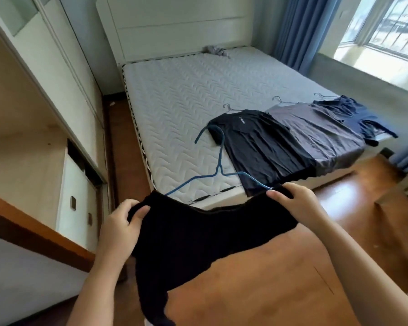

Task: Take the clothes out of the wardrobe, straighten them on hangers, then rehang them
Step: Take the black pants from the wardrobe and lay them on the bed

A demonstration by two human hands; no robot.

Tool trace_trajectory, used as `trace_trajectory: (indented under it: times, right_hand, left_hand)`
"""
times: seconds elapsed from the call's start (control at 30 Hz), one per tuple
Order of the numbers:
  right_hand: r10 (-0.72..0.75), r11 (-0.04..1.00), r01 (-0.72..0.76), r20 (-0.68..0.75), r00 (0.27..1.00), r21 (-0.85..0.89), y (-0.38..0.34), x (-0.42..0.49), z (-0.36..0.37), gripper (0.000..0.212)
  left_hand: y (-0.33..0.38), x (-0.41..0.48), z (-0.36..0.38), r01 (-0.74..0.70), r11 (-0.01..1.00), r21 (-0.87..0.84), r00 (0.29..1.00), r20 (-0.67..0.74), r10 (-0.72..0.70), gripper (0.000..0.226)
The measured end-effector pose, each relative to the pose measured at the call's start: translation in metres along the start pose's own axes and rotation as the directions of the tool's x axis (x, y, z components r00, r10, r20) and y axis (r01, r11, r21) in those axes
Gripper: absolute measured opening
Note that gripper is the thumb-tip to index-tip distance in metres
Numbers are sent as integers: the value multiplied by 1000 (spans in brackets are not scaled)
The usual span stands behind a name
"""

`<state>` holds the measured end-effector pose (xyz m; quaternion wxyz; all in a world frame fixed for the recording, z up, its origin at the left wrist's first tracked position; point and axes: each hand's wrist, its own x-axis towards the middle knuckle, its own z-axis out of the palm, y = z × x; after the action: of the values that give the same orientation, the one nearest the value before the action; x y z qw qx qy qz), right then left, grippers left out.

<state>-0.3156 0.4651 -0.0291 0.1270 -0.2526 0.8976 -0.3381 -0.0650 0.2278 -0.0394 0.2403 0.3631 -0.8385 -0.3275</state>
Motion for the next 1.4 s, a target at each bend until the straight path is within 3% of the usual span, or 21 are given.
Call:
trace_trajectory:
  times: [0.3,0.47,0.73,0.83,1.03,1.3,1.4]
  right_hand:
    - [-45,999,47,-155,987,9,59,-12,-97,50]
    - [-79,995,86,-151,985,42,79,22,-104,46]
    - [-131,991,131,-64,989,-1,81,136,-95,39]
    - [-142,990,142,-14,990,-11,65,187,-90,38]
    - [-207,978,205,75,976,35,48,272,-78,35]
    - [-297,952,264,256,920,153,19,395,-66,21]
    - [-325,943,278,339,883,180,8,443,-66,21]
  left_hand:
    - [90,-6,52,-139,985,-100,990,-41,136,8]
    - [108,25,76,-97,990,-103,994,-64,91,26]
    - [103,113,117,-37,991,-125,993,-115,23,28]
    - [88,153,127,10,992,-129,988,-151,-30,11]
    - [77,204,143,83,991,-107,964,-245,-107,3]
    - [93,270,158,163,986,-37,887,-433,-163,3]
    - [105,295,162,204,978,-39,859,-472,-198,19]
